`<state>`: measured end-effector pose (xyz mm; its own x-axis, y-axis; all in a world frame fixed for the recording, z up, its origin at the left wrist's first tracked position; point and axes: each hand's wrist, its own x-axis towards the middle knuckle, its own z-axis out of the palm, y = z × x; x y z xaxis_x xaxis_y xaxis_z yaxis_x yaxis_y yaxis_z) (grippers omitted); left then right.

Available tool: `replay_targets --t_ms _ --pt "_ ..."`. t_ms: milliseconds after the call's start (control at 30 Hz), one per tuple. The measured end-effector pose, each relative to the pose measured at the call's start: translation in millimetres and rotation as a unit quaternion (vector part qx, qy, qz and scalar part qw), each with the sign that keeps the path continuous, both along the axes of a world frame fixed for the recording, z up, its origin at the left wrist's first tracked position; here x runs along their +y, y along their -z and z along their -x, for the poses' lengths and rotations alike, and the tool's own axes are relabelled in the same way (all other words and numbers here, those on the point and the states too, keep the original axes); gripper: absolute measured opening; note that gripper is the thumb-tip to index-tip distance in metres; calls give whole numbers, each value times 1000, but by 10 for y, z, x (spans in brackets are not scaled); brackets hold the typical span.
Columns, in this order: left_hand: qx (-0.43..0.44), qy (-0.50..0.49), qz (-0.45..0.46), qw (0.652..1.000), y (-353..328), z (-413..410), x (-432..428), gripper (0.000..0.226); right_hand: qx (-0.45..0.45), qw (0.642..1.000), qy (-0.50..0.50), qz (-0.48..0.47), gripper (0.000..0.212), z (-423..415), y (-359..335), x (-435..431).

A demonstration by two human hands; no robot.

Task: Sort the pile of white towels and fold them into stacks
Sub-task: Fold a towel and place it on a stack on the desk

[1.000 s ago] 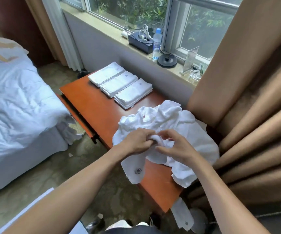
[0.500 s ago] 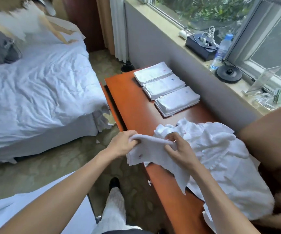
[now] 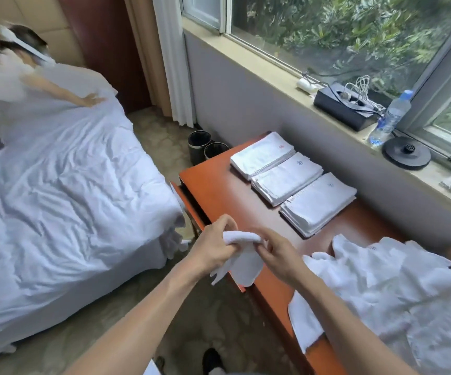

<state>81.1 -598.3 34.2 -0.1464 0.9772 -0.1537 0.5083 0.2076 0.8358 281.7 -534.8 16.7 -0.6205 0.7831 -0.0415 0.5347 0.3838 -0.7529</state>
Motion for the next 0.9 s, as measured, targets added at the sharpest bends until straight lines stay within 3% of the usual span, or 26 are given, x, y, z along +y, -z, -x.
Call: replay_targets --t_ms 67,167,367,567,667,800,900 --pt "18 -53 -8 998 -61 326 146 29 -9 1000 2 -6 30 215 -36 108" --pt "-30 -99 -17 994 -115 713 426 23 -34 999 -13 -31 13 576 -139 311" --pt "-52 17 -50 997 -73 1005 1134 13 69 996 46 42 7 1065 -145 813" --pt "47 47 27 997 180 1401 1812 6 158 978 101 88 19 1375 84 1486" --pt "110 58 73 989 292 1593 2045 16 184 966 135 120 21 1535 116 1693" --pt "77 88 30 993 222 1652 2440 23 183 960 172 122 17 1572 108 1929" --pt "37 107 8 994 226 1718 2825 21 140 970 175 100 44 1620 91 2164"
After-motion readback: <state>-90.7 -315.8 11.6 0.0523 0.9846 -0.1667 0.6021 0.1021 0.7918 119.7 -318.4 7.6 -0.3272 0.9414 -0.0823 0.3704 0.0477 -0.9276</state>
